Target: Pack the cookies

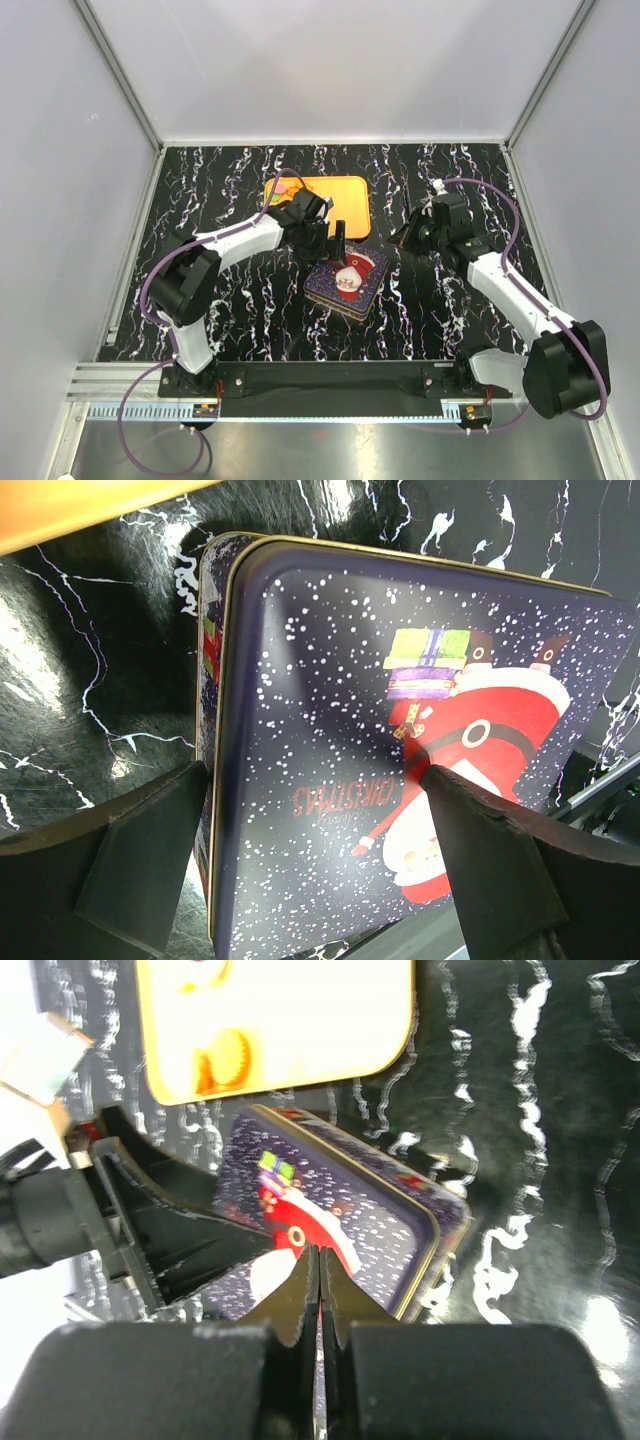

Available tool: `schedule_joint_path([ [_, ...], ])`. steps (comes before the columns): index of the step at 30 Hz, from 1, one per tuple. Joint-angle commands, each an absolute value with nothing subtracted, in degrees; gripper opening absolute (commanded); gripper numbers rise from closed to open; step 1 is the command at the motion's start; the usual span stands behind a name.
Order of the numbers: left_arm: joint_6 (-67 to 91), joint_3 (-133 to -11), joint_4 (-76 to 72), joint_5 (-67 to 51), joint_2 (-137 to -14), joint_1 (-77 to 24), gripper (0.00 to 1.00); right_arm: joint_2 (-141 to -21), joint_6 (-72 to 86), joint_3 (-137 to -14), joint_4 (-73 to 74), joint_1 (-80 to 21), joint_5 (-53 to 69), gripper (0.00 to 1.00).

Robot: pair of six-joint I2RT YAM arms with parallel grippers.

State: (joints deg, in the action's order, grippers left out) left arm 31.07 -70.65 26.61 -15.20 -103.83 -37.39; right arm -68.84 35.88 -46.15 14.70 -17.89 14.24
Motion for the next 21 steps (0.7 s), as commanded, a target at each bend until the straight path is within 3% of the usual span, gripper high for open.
schedule_joint_path([
  [1, 29.88, -69.87, 28.21, -14.41, -101.78, -37.71, 0.95, -69.08, 31.56, -50.71, 22.41, -19.50, 8.10, 0.00],
  [13, 29.97, -71.19, 28.21, -14.50, -103.27, -37.71, 0.95, -83.31, 32.08, -43.69, 12.39, -23.03, 6.60, 0.00],
  [21, 30.15, -71.37, 28.04, -14.59, -103.80, -37.79, 0.95, -78.75, 32.43, -43.41, 14.76, -23.03, 5.01, 0.00],
])
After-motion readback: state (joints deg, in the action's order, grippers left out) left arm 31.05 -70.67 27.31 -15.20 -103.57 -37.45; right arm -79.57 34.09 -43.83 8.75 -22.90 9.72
